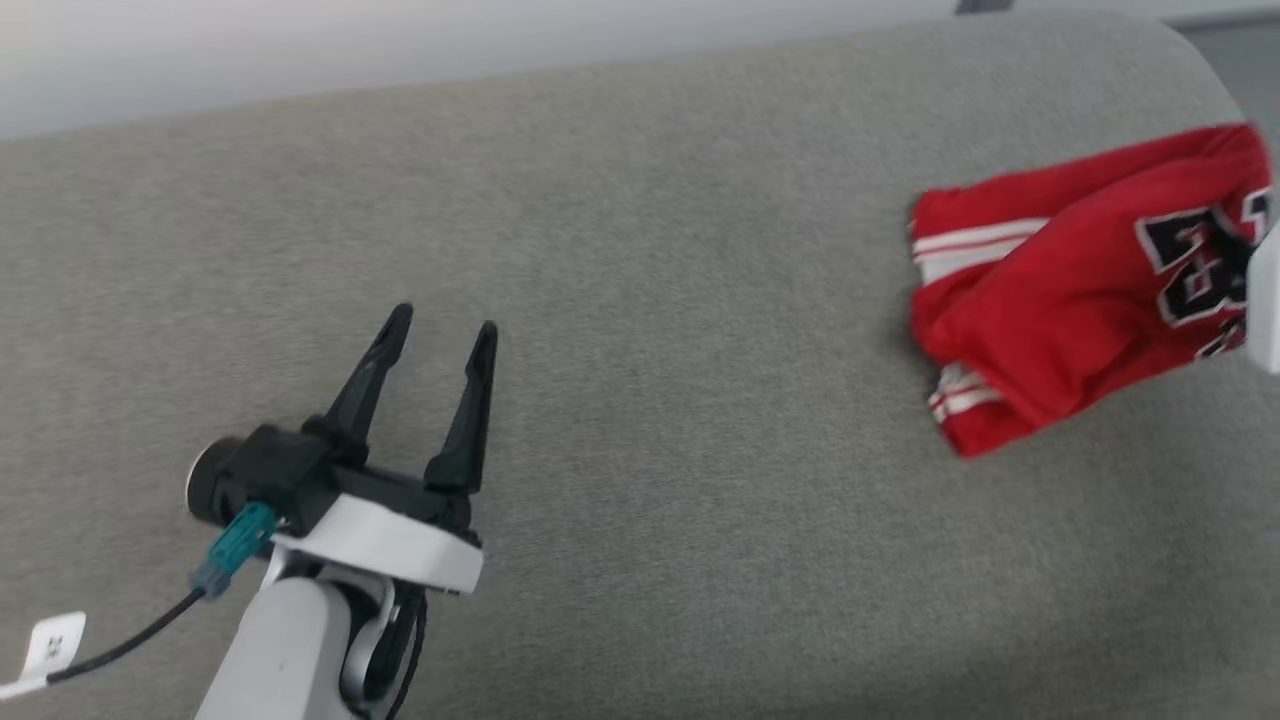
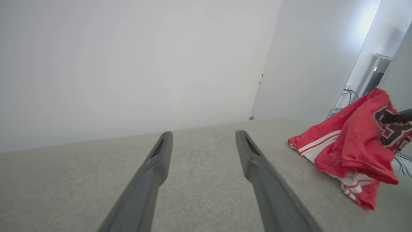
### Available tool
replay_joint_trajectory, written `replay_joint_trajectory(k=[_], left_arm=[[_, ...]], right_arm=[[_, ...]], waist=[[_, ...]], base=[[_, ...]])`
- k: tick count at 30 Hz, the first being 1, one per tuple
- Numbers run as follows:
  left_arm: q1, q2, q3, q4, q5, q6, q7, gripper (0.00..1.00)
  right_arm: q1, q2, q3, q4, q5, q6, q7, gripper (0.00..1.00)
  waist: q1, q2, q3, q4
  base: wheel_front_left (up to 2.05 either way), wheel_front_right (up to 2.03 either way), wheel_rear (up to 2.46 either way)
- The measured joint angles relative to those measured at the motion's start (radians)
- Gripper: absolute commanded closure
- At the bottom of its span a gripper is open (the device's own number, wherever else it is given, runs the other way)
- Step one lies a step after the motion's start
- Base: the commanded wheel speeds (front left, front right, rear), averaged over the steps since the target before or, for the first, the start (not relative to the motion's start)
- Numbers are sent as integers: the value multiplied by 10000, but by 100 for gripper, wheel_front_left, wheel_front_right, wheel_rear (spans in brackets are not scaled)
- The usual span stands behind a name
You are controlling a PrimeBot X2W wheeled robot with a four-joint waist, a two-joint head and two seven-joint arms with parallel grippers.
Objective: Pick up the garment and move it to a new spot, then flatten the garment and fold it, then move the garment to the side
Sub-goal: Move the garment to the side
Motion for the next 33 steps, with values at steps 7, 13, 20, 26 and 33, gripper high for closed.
replay_joint_trajectory(k=[7,13,20,26,33], left_arm=[[-903,96,-665,196,0,0,0,0],[-1747,247,-1475,351,-17,0,0,0],[-2382,332,-1990,487,-88,0,0,0],[-2694,391,-2370,591,-125,0,0,0],[-2785,410,-2240,591,-184,0,0,0]], right_arm=[[-731,-464,209,968,-629,0,-963,100],[-1562,-752,313,2209,-1547,2,-2278,100],[-2129,-322,-61,3764,-2452,0,-3492,100],[-2401,255,-272,5064,-2734,0,-4159,100],[-2787,591,-529,6065,-2755,0,-4828,0]], waist=[[0,0,630,-570],[0,0,1236,-845],[1,-1,1708,-807],[0,0,1941,-607],[0,-1,2044,-339]], base=[[0,0,0],[0,0,0],[0,0,0],[0,0,0],[0,0,0]])
